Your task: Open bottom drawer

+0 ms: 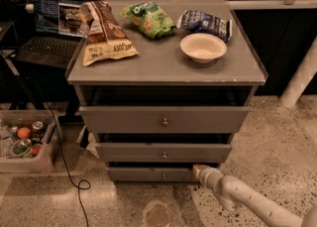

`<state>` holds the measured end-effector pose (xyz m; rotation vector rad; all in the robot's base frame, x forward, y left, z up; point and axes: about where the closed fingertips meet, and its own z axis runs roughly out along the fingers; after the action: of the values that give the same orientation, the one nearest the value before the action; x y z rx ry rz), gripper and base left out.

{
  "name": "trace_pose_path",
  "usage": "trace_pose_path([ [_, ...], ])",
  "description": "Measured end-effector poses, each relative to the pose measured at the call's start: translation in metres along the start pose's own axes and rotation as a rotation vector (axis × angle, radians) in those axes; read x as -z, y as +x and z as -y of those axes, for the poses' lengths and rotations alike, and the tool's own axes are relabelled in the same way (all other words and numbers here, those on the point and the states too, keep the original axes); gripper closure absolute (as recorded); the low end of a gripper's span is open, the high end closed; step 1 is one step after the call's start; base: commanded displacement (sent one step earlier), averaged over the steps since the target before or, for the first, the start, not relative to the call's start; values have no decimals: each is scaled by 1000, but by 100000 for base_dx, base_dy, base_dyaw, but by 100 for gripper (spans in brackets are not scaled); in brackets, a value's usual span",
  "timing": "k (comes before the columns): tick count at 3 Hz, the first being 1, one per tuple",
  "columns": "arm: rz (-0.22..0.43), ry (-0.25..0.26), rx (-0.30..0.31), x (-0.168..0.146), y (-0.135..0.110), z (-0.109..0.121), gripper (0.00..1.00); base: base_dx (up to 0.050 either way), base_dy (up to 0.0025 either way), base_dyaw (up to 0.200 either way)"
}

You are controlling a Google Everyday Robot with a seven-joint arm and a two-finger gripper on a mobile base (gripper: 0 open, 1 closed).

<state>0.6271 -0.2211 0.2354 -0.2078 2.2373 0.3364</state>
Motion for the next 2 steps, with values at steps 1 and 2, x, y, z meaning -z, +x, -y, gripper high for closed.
trace_pose_path([
  [1,-6,16,-8,-11,3,7,100,0,0,0],
  [2,-4,55,-20,-40,-5,17,100,0,0,0],
])
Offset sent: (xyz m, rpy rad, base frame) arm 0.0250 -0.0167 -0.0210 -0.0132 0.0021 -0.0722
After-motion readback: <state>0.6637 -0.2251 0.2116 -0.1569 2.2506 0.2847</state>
